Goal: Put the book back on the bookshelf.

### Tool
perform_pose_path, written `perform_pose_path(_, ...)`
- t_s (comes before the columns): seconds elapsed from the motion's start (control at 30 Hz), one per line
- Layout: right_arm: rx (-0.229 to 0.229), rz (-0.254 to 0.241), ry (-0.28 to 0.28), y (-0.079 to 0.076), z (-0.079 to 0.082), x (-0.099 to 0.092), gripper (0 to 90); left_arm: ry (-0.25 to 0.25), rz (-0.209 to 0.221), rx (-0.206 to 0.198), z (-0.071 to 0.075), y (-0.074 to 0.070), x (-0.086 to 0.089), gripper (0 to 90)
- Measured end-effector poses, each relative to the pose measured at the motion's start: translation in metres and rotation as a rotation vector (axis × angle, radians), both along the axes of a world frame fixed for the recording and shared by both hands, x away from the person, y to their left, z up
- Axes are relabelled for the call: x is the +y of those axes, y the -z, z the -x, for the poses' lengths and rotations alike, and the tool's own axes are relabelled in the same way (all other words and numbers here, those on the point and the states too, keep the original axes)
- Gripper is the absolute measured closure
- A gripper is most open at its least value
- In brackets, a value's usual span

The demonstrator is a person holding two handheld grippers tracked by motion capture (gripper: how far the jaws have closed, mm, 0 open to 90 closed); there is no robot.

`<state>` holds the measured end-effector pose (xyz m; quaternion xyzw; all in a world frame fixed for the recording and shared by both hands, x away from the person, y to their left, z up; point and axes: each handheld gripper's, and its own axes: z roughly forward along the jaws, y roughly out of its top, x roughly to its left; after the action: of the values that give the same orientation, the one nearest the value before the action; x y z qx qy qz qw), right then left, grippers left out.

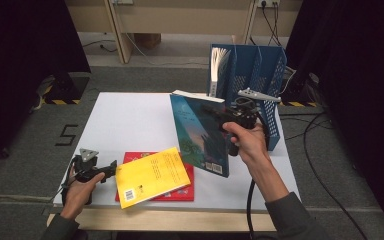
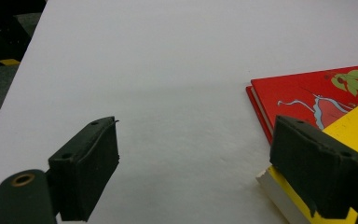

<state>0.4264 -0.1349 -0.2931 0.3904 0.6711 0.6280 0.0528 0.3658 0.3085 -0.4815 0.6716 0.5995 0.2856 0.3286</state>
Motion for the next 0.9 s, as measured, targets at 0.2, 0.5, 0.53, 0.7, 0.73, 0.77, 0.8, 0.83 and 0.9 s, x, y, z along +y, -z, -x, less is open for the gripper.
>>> perform_pose_path(0.2, -0.007, -0.039, 0.033, -0.012, -0.001, -0.018, 71.6, -0.017, 0.003, 0.001, -0.002, 0.001, 0.004, 14.8)
perform_pose_path(0.5, -0.048, -0.043, 0.136, -0.045, 0.001, -0.052, 71.4, -0.045, -0.015, 0.027, -0.008, 0.007, 0.013, 14.8)
perform_pose_path(0.53, -0.051, -0.047, 0.148, -0.047, 0.001, -0.056, 71.5, -0.048, -0.021, 0.030, -0.009, 0.008, 0.014, 14.9)
perform_pose_path(0.7, -0.062, -0.068, 0.230, -0.061, -0.001, -0.082, 71.6, -0.054, -0.030, 0.041, -0.011, 0.011, 0.018, 14.9)
perform_pose_path(0.73, -0.070, -0.065, 0.246, -0.063, -0.002, -0.087, 71.6, -0.052, -0.033, 0.045, -0.011, 0.012, 0.017, 14.9)
perform_pose_path(0.77, -0.070, -0.066, 0.262, -0.066, -0.003, -0.092, 71.5, -0.048, -0.035, 0.050, -0.011, 0.012, 0.017, 14.9)
perform_pose_path(0.8, -0.070, -0.066, 0.283, -0.068, -0.005, -0.097, 71.5, -0.046, -0.038, 0.053, -0.011, 0.013, 0.016, 14.9)
perform_pose_path(0.83, -0.071, -0.064, 0.297, -0.069, -0.006, -0.101, 71.5, -0.043, -0.043, 0.054, -0.011, 0.013, 0.016, 14.9)
perform_pose_path(0.9, -0.066, -0.056, 0.326, -0.072, -0.011, -0.109, 71.4, -0.039, -0.046, 0.055, -0.012, 0.014, 0.015, 14.9)
